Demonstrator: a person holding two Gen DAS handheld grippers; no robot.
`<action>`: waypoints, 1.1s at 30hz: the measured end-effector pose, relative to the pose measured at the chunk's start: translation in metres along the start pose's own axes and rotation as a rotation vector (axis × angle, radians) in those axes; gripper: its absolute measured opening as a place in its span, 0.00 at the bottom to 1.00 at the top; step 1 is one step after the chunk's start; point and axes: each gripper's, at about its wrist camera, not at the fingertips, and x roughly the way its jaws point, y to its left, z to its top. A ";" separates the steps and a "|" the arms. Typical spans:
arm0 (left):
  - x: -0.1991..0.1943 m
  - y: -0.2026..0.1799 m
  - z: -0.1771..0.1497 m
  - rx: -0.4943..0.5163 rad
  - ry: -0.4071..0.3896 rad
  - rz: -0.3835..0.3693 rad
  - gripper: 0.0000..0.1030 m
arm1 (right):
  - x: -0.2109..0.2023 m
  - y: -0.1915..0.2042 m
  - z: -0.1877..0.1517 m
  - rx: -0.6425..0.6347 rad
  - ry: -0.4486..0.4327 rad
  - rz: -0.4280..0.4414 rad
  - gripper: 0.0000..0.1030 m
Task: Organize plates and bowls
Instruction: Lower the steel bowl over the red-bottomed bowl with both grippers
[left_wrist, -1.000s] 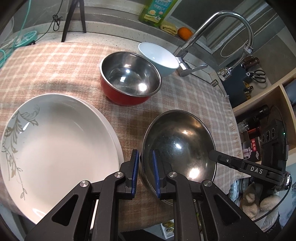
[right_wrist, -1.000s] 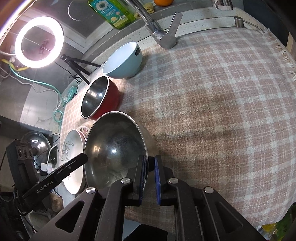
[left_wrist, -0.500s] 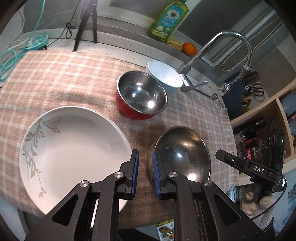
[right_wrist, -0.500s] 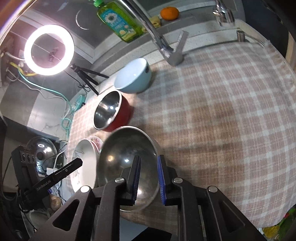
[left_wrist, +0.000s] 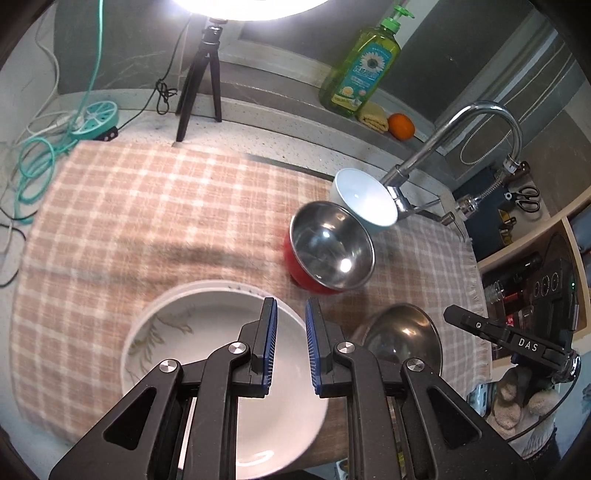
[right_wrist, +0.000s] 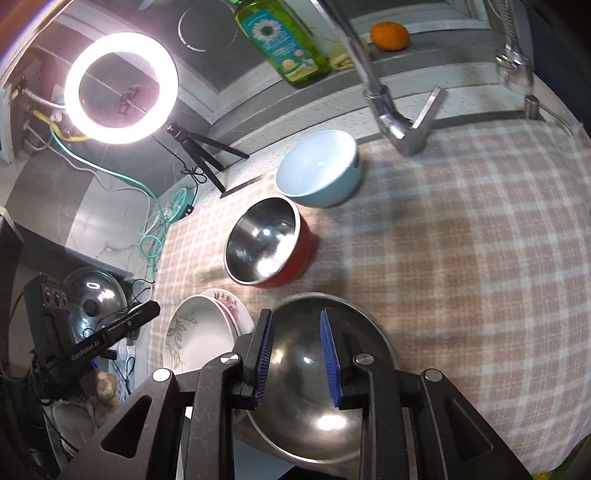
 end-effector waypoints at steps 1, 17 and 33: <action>0.003 0.002 0.006 0.007 0.012 -0.012 0.13 | 0.003 0.004 0.003 -0.003 0.002 -0.006 0.23; 0.071 0.016 0.068 0.161 0.198 -0.117 0.13 | 0.062 0.023 0.042 0.177 0.013 -0.086 0.23; 0.114 0.016 0.087 0.185 0.290 -0.151 0.13 | 0.092 0.006 0.057 0.256 0.022 -0.158 0.23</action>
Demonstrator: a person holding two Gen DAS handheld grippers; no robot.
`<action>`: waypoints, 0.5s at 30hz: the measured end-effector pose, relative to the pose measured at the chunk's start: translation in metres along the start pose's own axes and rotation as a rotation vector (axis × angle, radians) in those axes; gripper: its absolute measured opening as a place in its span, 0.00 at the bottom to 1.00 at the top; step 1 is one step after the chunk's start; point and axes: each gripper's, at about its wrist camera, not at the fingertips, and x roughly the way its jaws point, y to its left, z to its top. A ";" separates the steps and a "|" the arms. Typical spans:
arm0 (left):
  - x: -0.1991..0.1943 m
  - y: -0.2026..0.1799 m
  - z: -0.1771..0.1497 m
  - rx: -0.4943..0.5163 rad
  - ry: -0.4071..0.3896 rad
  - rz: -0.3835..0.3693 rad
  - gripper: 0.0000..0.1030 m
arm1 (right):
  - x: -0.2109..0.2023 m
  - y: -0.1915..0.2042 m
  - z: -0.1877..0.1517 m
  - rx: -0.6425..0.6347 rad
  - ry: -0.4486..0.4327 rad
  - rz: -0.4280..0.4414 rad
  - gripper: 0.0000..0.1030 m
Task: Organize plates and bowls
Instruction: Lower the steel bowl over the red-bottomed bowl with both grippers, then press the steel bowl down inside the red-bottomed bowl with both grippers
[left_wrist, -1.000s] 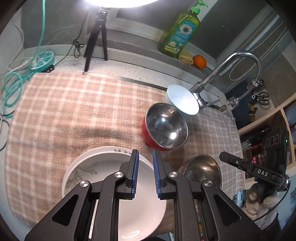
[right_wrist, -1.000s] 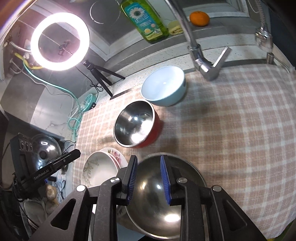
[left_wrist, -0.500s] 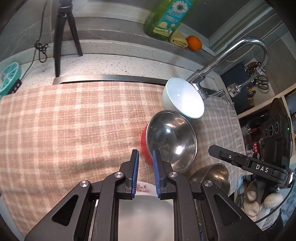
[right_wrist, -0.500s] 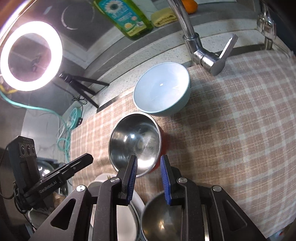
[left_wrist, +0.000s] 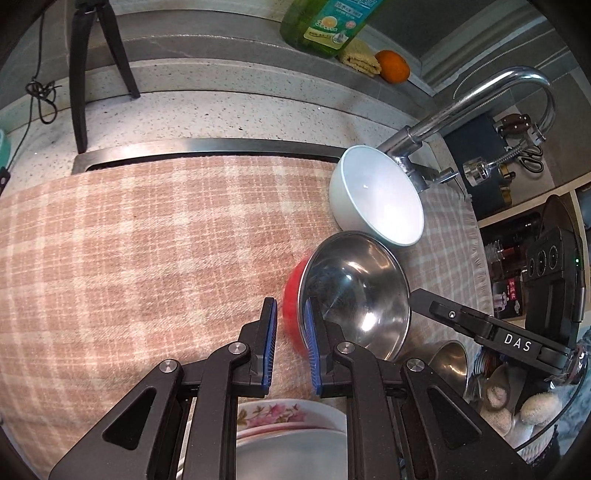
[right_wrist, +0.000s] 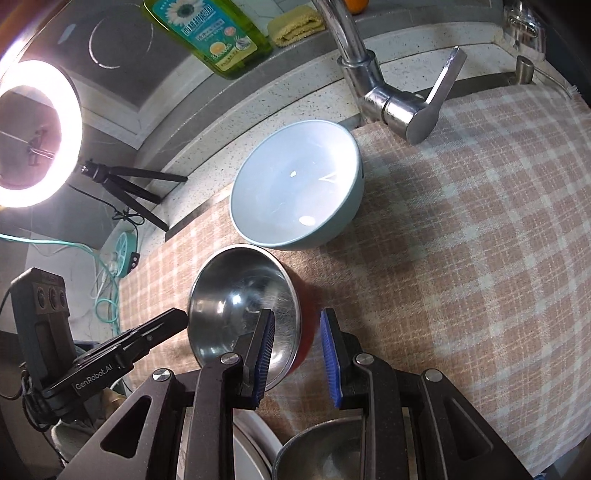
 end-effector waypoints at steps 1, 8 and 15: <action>0.001 -0.001 0.000 0.003 0.002 0.000 0.13 | 0.001 0.000 0.000 0.001 0.002 -0.004 0.23; 0.005 -0.003 0.002 0.017 0.005 0.009 0.13 | 0.006 -0.003 0.002 0.005 0.005 -0.013 0.22; 0.008 -0.005 0.002 0.020 0.005 0.017 0.13 | 0.014 -0.001 0.004 -0.010 0.027 -0.006 0.14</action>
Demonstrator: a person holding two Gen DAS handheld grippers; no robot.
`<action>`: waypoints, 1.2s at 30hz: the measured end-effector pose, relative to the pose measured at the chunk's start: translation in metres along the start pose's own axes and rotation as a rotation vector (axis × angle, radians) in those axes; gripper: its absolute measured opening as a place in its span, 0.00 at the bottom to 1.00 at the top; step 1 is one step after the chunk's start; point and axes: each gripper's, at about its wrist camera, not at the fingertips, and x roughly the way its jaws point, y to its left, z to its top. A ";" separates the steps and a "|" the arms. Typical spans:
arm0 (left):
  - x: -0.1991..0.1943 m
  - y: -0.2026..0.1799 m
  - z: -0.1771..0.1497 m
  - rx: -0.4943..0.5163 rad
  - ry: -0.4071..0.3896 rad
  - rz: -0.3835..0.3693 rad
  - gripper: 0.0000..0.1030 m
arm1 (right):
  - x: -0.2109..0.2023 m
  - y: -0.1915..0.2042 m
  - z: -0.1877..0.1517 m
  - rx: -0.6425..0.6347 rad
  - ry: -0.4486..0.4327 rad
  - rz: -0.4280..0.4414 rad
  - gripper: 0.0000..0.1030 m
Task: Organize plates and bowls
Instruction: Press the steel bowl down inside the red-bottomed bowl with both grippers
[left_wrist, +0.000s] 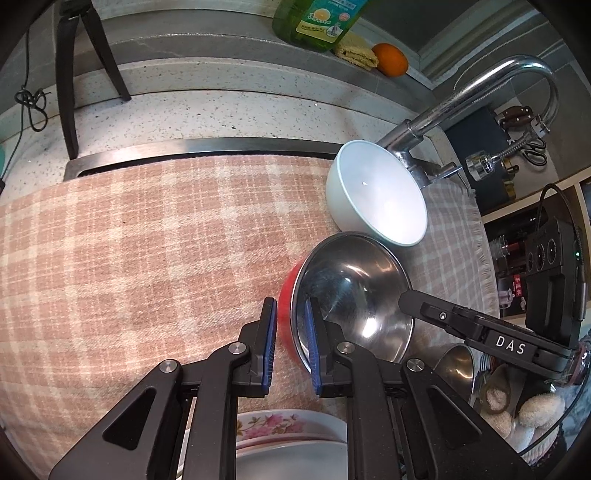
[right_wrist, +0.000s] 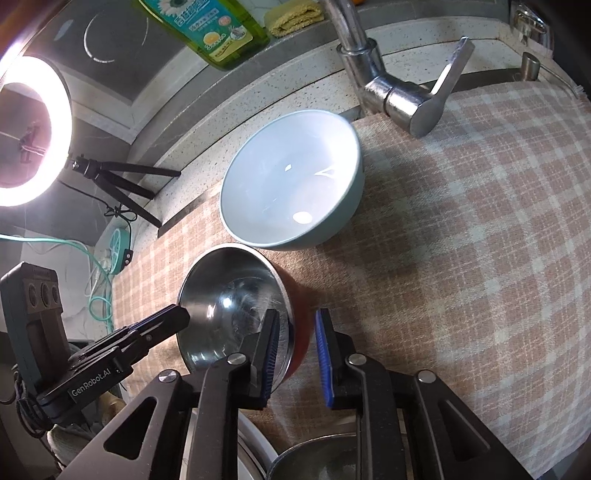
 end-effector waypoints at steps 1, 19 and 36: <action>0.000 0.000 0.000 -0.002 -0.001 0.000 0.13 | 0.001 0.000 0.000 -0.001 0.003 0.003 0.12; -0.002 -0.004 -0.006 -0.005 -0.021 0.015 0.09 | -0.002 0.008 -0.005 -0.036 0.004 -0.001 0.07; -0.054 -0.037 -0.016 0.052 -0.140 0.002 0.09 | -0.047 0.015 -0.016 -0.053 -0.040 0.052 0.07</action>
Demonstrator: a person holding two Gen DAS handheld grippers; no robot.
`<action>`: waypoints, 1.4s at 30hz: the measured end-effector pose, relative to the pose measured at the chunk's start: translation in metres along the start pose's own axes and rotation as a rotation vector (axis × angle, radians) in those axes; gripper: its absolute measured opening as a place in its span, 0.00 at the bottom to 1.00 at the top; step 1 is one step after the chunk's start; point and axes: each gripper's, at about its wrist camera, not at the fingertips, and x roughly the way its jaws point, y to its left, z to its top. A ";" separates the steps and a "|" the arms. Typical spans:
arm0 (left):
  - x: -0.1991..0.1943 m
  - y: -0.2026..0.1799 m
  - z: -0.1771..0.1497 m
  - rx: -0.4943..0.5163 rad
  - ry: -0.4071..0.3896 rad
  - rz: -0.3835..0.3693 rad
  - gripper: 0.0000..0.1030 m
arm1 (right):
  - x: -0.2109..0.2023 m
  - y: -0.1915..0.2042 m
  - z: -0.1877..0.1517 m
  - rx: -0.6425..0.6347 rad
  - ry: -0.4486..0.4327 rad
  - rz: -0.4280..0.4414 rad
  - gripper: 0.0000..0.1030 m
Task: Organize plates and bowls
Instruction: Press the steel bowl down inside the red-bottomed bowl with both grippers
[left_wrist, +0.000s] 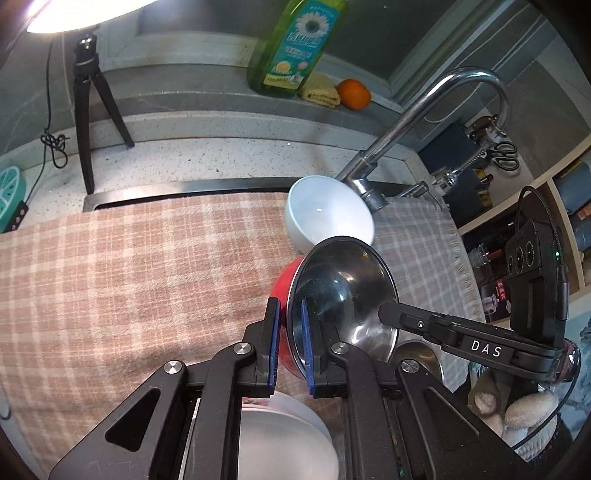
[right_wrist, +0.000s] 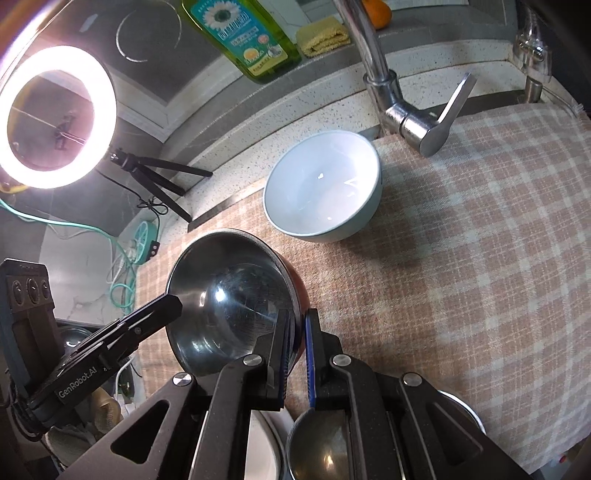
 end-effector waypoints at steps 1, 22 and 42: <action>-0.002 -0.003 -0.001 0.003 -0.005 -0.002 0.09 | -0.003 -0.001 -0.001 -0.001 -0.003 0.002 0.07; -0.012 -0.078 -0.040 0.075 0.005 -0.117 0.09 | -0.084 -0.049 -0.043 0.016 -0.080 -0.021 0.07; 0.014 -0.089 -0.082 0.051 0.112 -0.127 0.09 | -0.080 -0.080 -0.081 0.036 -0.043 -0.070 0.07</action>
